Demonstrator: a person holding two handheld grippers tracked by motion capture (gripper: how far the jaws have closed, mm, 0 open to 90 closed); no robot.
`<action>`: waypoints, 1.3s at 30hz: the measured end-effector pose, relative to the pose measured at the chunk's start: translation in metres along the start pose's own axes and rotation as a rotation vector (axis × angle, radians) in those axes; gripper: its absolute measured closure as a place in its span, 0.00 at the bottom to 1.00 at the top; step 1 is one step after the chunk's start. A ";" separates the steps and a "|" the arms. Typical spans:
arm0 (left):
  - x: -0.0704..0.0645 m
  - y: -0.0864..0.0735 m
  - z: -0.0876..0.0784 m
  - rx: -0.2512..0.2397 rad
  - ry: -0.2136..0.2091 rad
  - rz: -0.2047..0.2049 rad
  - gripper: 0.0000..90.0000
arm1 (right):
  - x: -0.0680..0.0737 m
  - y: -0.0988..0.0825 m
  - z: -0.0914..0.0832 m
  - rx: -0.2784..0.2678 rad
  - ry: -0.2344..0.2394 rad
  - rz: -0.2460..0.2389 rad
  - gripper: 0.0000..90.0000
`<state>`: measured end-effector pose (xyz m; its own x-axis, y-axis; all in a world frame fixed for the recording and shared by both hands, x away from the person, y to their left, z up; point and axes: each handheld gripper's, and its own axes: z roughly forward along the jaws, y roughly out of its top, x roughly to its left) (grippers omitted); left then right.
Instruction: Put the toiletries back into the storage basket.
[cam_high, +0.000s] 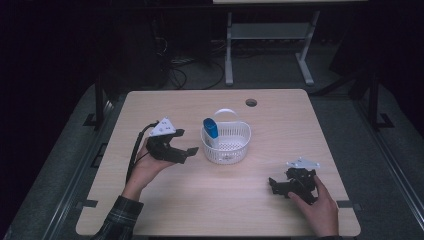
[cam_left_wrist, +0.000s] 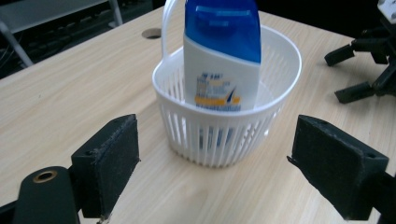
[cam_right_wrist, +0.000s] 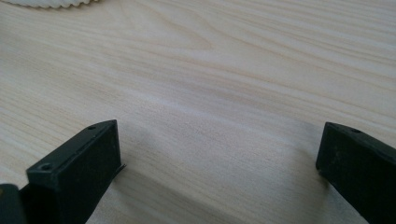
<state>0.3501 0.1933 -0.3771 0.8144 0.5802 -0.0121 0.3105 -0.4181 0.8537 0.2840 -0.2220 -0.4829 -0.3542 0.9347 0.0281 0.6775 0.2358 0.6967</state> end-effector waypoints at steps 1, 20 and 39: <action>0.000 -0.002 -0.002 0.001 0.005 -0.002 0.16 | 0.000 0.000 0.000 0.000 0.000 0.001 0.00; -0.005 -0.063 -0.037 0.061 0.074 -0.021 0.16 | 0.000 0.000 0.000 0.000 -0.002 0.000 0.00; -0.004 -0.124 -0.061 0.190 0.148 -0.065 0.16 | 0.000 0.000 0.000 0.000 -0.001 0.002 0.00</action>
<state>0.2782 0.2856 -0.4508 0.7130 0.7007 0.0244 0.4584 -0.4922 0.7400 0.2841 -0.2218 -0.4830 -0.3523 0.9355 0.0282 0.6778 0.2342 0.6970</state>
